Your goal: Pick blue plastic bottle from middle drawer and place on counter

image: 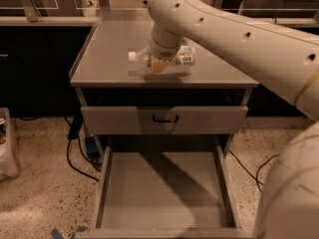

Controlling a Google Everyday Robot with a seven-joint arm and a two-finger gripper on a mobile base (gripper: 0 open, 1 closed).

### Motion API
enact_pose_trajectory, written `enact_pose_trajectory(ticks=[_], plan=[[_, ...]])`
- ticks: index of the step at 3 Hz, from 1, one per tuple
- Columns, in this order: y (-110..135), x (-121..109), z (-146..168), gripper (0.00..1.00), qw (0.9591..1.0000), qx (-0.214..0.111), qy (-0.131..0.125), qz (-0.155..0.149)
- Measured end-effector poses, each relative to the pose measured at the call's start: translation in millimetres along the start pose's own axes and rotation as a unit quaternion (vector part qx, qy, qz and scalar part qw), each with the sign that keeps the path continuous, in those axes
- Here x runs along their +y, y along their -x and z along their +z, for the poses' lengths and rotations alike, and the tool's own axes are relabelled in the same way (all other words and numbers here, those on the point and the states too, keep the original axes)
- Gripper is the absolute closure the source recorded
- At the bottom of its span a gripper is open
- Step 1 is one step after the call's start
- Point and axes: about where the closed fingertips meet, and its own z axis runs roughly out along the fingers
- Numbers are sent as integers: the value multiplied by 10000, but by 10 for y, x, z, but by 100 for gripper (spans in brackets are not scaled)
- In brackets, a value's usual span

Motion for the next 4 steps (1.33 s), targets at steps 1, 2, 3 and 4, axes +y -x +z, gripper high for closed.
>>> enact_pose_trajectory(ticks=[1,2,3,4], plan=[[-34,-59,214,100,9998,-90,185,-29],[-139,-129,483,100,9993,-85,376,5],[-152,-159,521,100,9990,-78,441,8],[-151,-160,519,85,9990,-78,441,8]])
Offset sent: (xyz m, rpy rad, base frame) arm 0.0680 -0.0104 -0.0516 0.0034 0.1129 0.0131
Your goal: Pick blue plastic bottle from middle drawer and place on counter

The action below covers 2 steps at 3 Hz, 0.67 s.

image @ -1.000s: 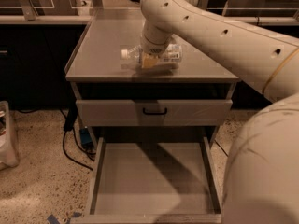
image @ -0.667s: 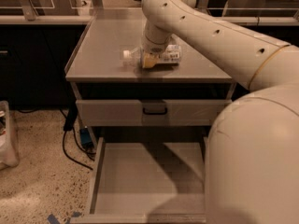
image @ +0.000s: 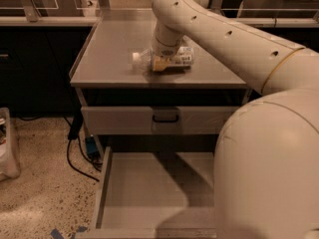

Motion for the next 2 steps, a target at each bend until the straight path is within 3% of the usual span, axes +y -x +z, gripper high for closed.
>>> enact_pose_trajectory(ticks=[2], plan=[[0,0,0,39,10000,0,0,0]])
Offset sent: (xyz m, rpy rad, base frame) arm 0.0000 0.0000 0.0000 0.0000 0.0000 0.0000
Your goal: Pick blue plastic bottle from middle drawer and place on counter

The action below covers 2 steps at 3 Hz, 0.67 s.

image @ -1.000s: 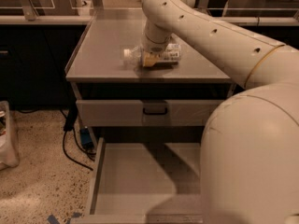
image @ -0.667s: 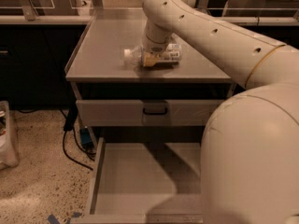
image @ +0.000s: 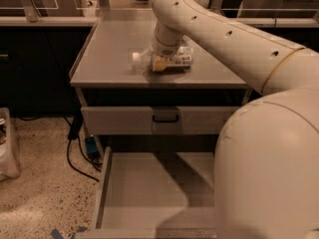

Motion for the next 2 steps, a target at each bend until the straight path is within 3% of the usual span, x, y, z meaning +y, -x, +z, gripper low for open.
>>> enact_pose_trajectory(ticks=[1,2], plan=[[0,0,0,15,10000,0,0,0],[0,1,1,0,10000,0,1,0]])
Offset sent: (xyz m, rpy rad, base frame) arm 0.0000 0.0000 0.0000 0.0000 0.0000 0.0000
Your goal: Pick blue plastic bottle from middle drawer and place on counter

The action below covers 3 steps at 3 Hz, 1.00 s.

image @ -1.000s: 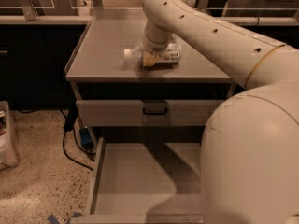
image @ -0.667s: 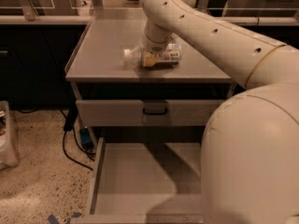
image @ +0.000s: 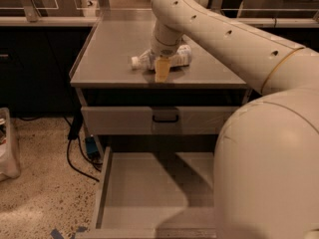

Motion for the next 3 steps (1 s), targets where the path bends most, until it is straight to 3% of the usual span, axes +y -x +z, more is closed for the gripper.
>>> enact_pose_trajectory(ticks=[2,3], plan=[[15,-50,-85,0,10000,3,-3,0],[78,-148,-471,0,9990,334,-292,-76]])
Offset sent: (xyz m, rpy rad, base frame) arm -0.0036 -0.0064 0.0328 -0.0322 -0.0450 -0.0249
